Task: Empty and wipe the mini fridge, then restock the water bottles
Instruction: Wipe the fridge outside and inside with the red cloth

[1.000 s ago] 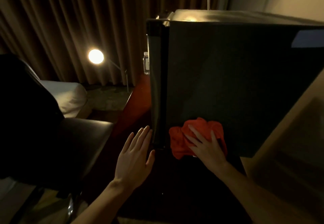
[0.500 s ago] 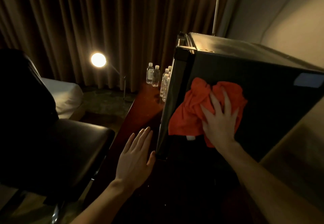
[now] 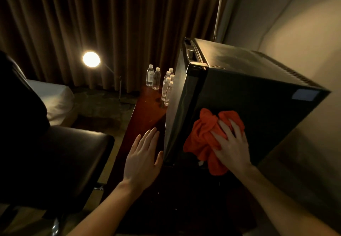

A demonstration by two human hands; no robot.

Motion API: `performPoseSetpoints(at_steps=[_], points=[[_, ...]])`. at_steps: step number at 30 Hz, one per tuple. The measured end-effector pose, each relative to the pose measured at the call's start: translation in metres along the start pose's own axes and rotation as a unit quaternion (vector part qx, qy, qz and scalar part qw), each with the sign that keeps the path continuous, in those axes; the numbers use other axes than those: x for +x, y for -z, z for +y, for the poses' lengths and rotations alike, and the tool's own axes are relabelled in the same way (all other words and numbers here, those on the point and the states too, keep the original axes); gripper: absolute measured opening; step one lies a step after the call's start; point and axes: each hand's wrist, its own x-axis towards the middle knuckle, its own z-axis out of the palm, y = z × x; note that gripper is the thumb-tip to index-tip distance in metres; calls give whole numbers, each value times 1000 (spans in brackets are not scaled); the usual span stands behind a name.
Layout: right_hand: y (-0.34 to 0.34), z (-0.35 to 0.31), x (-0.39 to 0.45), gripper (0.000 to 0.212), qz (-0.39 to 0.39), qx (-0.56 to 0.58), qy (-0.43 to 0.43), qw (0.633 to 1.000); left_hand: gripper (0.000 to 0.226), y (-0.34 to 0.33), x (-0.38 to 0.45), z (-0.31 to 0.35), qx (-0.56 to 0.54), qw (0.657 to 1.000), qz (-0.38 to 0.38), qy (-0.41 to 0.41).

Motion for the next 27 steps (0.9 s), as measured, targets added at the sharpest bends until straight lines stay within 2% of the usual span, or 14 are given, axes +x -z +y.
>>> performPoseSetpoints(at_steps=[2, 4, 9, 13, 17, 22, 27], points=[[13, -4, 3, 57, 16, 17, -27, 999, 65, 10, 0, 5, -23, 1000, -1, 10], [25, -9, 7, 64, 16, 34, -46, 998, 65, 19, 1, 9, -46, 999, -7, 19], [41, -26, 18, 61, 24, 88, -64, 994, 66, 37, 11, 16, -59, 998, -10, 25], [39, -41, 38, 59, 92, 124, -54, 986, 67, 42, 24, 15, -43, 999, -1, 26], [45, -51, 81, 58, 156, 111, -47, 980, 67, 38, 31, 10, -48, 998, 9, 50], [32, -65, 115, 68, 106, 48, -37, 992, 71, 28, 41, 6, -49, 998, 7, 34], [-14, -82, 82, 75, 61, -3, -14, 998, 72, 15, 53, -13, -39, 999, -6, -15]])
